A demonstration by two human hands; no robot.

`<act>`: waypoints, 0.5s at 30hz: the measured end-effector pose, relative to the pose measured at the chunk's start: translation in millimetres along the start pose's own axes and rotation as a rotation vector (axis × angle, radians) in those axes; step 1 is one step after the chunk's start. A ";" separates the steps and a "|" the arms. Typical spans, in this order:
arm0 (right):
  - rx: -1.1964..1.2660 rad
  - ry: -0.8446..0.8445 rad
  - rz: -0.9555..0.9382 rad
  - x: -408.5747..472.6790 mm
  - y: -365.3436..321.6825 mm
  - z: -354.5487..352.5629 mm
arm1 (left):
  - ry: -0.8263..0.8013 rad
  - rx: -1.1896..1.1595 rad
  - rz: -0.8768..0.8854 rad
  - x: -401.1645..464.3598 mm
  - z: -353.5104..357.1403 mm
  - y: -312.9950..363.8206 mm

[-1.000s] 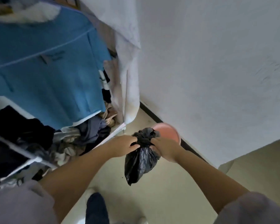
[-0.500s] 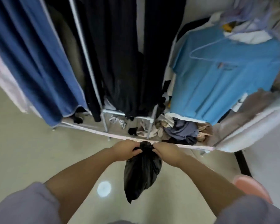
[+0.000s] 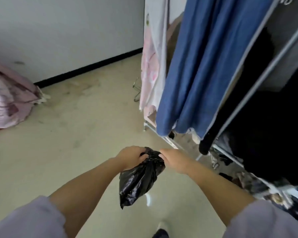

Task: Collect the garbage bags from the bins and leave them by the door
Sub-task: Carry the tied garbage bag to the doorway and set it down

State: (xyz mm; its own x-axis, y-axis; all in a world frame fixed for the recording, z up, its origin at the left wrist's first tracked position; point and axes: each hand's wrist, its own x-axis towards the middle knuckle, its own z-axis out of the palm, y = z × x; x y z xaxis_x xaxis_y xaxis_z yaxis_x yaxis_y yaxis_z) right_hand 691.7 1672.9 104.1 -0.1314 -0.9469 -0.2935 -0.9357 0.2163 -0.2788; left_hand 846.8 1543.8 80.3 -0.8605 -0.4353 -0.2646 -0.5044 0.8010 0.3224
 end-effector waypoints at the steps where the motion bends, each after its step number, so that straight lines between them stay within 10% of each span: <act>1: -0.015 0.005 -0.043 23.0 -10.4 -7.0 | 0.027 -0.007 -0.045 2.6 -8.4 -18.0; 15: -0.118 -0.121 -0.395 353.9 -60.4 -93.7 | 0.132 -0.128 -0.538 111.5 -130.7 -231.3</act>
State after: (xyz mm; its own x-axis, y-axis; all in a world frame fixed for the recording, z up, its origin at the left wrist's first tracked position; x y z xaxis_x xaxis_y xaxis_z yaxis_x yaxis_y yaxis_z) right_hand 671.1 1302.5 102.8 0.2768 -0.9155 -0.2920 -0.9385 -0.1923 -0.2867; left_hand 858.1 1256.3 95.0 -0.4774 -0.8227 -0.3088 -0.8718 0.3995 0.2835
